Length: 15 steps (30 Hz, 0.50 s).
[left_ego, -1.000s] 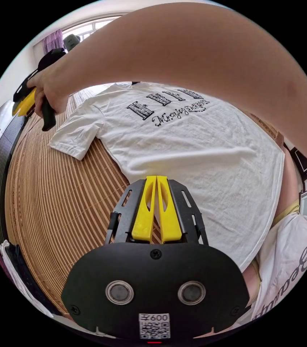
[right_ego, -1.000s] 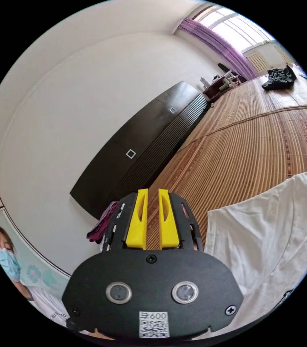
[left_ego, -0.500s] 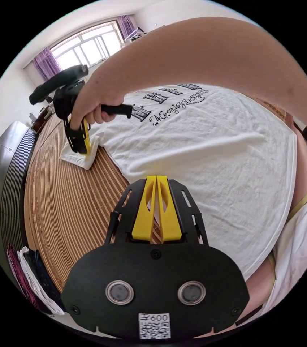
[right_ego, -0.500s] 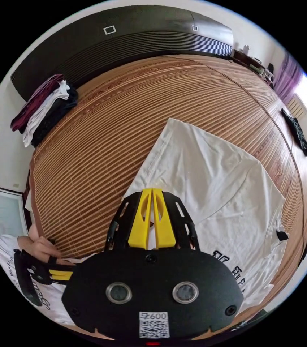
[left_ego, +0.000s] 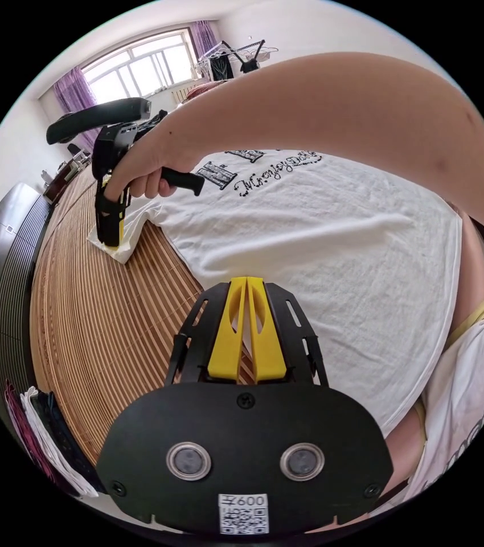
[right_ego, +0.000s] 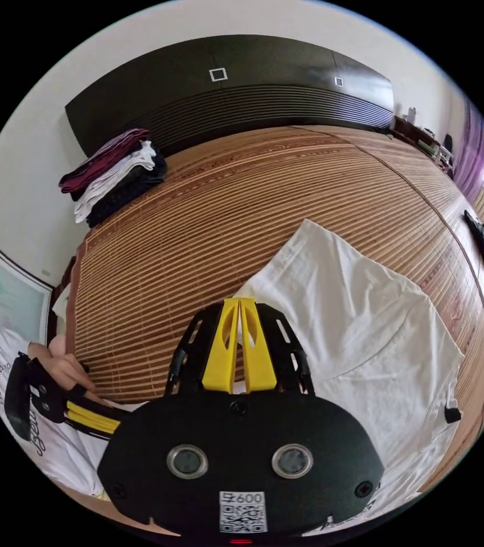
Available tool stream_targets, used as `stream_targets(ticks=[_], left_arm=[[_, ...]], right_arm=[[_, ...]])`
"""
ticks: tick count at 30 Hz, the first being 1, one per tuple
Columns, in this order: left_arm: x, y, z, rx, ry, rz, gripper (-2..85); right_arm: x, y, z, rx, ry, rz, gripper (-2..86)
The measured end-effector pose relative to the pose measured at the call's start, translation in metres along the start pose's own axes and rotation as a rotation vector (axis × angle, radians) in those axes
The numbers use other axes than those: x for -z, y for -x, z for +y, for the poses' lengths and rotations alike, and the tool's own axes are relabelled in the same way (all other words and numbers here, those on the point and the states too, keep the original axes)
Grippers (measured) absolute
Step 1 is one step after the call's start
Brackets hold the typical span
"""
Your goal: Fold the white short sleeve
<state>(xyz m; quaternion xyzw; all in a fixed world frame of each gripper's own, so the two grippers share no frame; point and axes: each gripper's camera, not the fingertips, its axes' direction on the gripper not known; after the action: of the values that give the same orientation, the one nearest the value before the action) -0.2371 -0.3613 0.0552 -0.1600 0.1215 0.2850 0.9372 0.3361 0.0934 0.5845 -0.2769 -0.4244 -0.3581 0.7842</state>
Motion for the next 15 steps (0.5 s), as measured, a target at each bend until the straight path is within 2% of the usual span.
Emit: stream_targets(ticks=[3, 5, 7, 9, 12, 15], left_arm=[[0.002, -0.007, -0.007, -0.022, 0.001, -0.038, 0.4], [0.005, -0.008, -0.012, -0.023, 0.002, -0.05, 0.4], [0.008, -0.005, -0.015, -0.012, 0.003, -0.043, 0.4], [0.011, 0.001, -0.019, 0.001, 0.003, -0.027, 0.4], [0.019, 0.013, -0.025, 0.024, -0.003, 0.001, 0.4], [0.03, 0.019, -0.033, 0.022, -0.005, 0.0, 0.4]], right_arm=[[0.005, -0.011, 0.002, -0.102, -0.073, 0.091, -0.8], [-0.011, -0.018, 0.0, -0.165, -0.024, 0.165, -0.8], [-0.037, -0.011, -0.001, -0.126, 0.077, 0.192, -0.9], [-0.039, 0.007, 0.001, -0.018, 0.048, 0.248, -0.9], [-0.037, 0.011, 0.001, 0.073, 0.083, 0.168, -0.8], [-0.012, -0.009, 0.002, -0.004, -0.068, 0.09, -0.8]])
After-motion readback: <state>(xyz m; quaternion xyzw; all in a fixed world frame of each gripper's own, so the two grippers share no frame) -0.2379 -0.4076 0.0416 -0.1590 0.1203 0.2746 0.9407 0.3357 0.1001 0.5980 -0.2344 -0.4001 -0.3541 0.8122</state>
